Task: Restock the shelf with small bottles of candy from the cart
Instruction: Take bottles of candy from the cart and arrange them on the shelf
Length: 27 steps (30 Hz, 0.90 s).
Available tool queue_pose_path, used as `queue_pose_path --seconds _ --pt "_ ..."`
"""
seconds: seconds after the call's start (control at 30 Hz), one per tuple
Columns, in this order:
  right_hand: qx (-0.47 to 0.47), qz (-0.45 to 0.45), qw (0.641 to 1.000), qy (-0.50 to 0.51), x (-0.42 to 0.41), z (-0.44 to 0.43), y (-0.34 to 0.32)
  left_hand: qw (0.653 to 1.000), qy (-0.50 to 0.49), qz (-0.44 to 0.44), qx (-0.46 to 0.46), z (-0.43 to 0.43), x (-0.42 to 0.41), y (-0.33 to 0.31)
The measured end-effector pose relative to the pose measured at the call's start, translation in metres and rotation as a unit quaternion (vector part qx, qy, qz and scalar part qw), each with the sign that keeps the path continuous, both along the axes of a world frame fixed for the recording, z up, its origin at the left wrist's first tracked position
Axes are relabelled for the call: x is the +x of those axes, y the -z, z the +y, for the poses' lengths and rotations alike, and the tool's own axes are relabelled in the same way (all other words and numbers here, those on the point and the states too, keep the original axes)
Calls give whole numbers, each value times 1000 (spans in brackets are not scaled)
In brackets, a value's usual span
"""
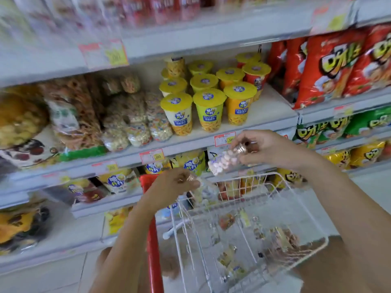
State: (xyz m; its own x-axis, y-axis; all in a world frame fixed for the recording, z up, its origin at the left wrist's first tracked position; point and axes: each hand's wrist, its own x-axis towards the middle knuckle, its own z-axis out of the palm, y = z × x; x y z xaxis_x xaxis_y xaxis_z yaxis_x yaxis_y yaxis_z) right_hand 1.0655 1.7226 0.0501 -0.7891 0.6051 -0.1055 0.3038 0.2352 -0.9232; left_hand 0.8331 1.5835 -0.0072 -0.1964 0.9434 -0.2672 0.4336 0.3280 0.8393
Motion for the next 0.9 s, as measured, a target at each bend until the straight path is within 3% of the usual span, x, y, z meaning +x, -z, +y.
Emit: queue_pose_path --seconds 0.17,0.37,0.5,0.7,0.8,0.9 --pt "14 103 994 -45 -35 -24 -74 980 -95 -67 163 -34 -19 -76" --pt "106 145 982 -56 -97 -44 -141 917 -138 -300 222 -60 -36 -135" --pt "168 162 971 -56 -138 -48 -188 885 -92 -373 263 -65 -58 -177" --pt "206 169 963 -44 -194 -49 -239 845 -123 -377 359 -54 -91 -220" --pt "162 214 963 26 -222 -47 -242 835 -135 -355 397 -52 -100 -228" --pt "33 251 965 68 -248 -41 -247 850 -144 -293 414 -46 -110 -233"
